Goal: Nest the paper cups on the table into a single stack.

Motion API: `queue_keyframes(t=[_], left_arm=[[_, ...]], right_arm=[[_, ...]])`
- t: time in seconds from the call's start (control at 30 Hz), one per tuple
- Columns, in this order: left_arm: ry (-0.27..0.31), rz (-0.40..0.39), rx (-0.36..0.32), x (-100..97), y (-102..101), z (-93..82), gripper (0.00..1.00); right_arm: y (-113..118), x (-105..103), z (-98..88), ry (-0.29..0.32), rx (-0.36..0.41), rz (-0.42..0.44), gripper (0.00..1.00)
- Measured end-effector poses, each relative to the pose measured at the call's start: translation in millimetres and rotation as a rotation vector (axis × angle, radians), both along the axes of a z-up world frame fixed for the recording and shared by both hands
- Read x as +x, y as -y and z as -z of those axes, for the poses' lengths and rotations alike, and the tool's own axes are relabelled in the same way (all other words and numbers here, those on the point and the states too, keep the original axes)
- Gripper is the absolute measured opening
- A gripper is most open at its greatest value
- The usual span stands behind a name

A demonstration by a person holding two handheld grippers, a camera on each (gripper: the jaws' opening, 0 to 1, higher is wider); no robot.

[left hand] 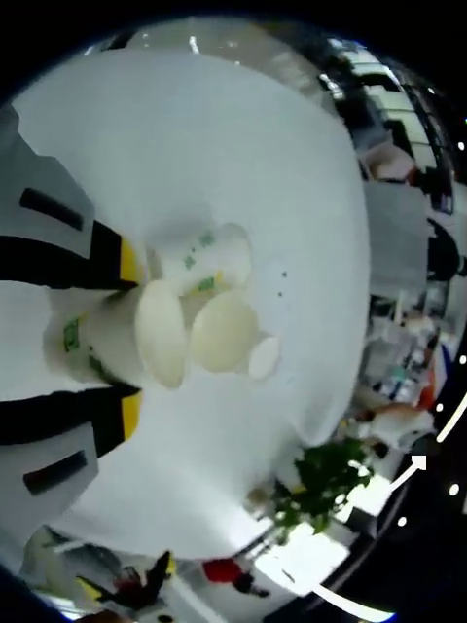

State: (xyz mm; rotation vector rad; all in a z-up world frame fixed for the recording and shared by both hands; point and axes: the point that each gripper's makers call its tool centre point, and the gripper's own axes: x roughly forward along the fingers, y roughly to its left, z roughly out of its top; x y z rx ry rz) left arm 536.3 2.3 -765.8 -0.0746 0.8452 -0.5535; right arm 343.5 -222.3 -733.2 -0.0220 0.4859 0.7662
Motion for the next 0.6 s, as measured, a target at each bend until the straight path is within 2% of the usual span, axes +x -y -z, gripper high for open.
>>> queue_keyframes(t=[0.17, 0.3, 0.37, 0.4, 0.43, 0.5, 0.53, 0.6], left_arm=[[0.075, 0.008, -0.002, 5.7, -6.1, -18.5, 0.36], [0.098, -0.004, -0.015, 7.3, -13.4, -29.9, 0.36], [0.176, 0.008, -0.026, 13.6, -15.4, -42.9, 0.36], [0.236, 0.015, -0.034, 17.6, -16.1, -53.5, 0.36], [0.264, 0.017, -0.041, 19.5, -17.1, -59.2, 0.36], [0.269, 0.008, -0.087, 18.1, -16.0, -68.8, 0.36], [0.274, 0.005, -0.076, 18.1, -18.6, -70.2, 0.36], [0.327, 0.009, -0.050, 21.4, -23.3, -75.9, 0.35]], right_arm=[[-3.4, 0.4, -3.4, 0.005, -0.003, -0.009, 0.97], [-4.9, 1.5, -5.5, 0.009, -0.007, -0.014, 0.97], [-5.3, 1.9, -6.3, 0.010, -0.007, -0.015, 0.97], [-5.8, 1.8, -7.0, 0.011, -0.008, -0.016, 0.97], [-6.2, 1.9, -7.5, 0.013, -0.008, -0.015, 0.97], [-5.9, 2.1, -6.6, 0.010, -0.005, -0.012, 0.97], [-5.9, 2.6, -6.5, 0.011, -0.003, -0.011, 0.97], [-5.7, 3.7, -7.3, 0.015, 0.000, -0.004, 0.98]])
